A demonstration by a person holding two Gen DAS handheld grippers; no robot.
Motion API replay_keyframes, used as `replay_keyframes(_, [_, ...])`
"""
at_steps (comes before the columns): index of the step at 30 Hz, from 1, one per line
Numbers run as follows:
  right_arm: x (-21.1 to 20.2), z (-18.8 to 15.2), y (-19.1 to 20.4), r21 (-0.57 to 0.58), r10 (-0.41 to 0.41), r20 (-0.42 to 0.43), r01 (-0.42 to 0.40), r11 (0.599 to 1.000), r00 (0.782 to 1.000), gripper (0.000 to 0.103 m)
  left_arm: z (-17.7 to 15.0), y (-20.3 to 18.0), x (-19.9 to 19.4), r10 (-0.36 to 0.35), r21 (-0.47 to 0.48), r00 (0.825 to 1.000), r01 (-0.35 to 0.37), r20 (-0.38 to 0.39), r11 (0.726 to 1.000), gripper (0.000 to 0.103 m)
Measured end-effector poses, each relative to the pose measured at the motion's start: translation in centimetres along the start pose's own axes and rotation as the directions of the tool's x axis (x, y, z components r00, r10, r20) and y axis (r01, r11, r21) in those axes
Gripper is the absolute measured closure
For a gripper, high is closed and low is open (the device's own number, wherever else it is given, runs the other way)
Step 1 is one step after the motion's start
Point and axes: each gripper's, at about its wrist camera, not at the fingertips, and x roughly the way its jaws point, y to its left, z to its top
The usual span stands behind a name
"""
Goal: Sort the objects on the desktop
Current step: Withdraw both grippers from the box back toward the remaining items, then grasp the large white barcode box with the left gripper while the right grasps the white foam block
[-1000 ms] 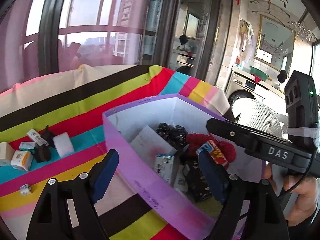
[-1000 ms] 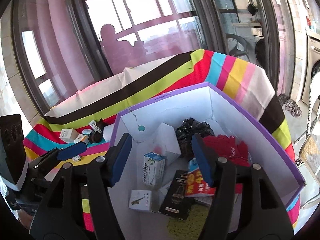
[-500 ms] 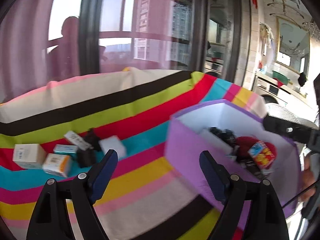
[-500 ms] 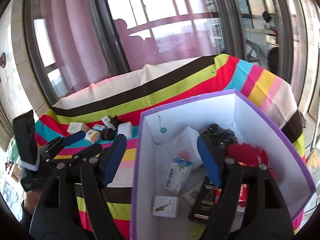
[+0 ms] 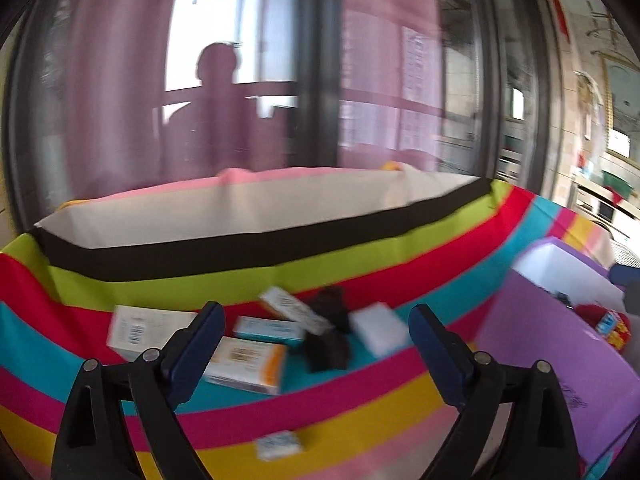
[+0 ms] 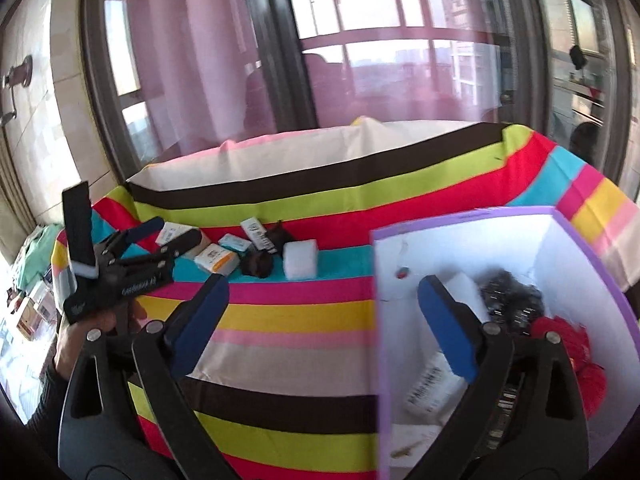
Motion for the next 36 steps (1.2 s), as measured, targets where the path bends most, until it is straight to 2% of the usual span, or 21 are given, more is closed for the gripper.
replay_keyframes(4, [2.1,0.2,2.1,-0.041,0.027,-0.015,-0.028,0.999,1.0,0.006,-0.1,3.1,0.9,0.101,0.003,0.995,-0.101,-0.013,0.995,0.008])
replay_keyframes(5, [2.8,0.3,2.6,-0.048,0.028,-0.023,-0.029,0.998,0.999,0.006,-0.2,4.0,1.0,0.123,-0.012,0.992,-0.123,0.002,0.992,0.004])
replay_keyframes(6, [3.6,0.2,3.0,-0.052,0.026,-0.032,-0.028,0.998,0.999,0.006,-0.3,5.0,1.0,0.124,-0.04,0.992,-0.124,0.019,0.992,0.0])
replay_keyframes(7, [4.2,0.2,3.2,-0.053,0.028,-0.034,-0.03,0.998,0.999,0.006,-0.4,6.0,1.0,0.124,-0.069,0.992,-0.122,0.031,0.99,0.0])
replay_keyframes(10, [6.5,0.2,4.0,-0.053,0.013,-0.053,-0.016,0.998,0.998,0.006,-0.8,7.9,1.4,0.176,-0.069,0.984,-0.175,0.014,0.982,0.0])
replay_keyframes(13, [8.8,0.0,4.6,-0.063,0.003,-0.057,-0.006,0.998,0.998,0.006,-0.9,9.4,1.8,0.174,-0.093,0.985,-0.174,-0.012,0.98,0.0])
replay_keyframes(16, [11.5,-0.2,4.7,-0.068,-0.018,-0.077,0.013,0.998,0.997,0.006,-1.1,10.9,3.1,0.161,-0.107,0.984,-0.169,-0.079,0.98,0.0])
replay_keyframes(21, [15.6,-0.5,4.8,-0.093,-0.065,-0.117,0.054,0.994,0.991,0.006,-2.0,12.1,5.1,0.16,-0.097,0.973,-0.177,-0.166,0.979,0.0])
replay_keyframes(29, [20.7,-1.5,3.9,-0.095,-0.09,-0.187,0.073,0.993,0.978,0.006,-3.0,13.2,7.1,0.2,-0.045,0.951,-0.216,-0.237,0.975,0.0])
replay_keyframes(36, [22.9,-1.7,3.4,-0.088,-0.085,-0.23,0.067,0.994,0.969,0.007,-3.8,13.3,8.2,0.205,-0.028,0.938,-0.221,-0.279,0.975,0.0])
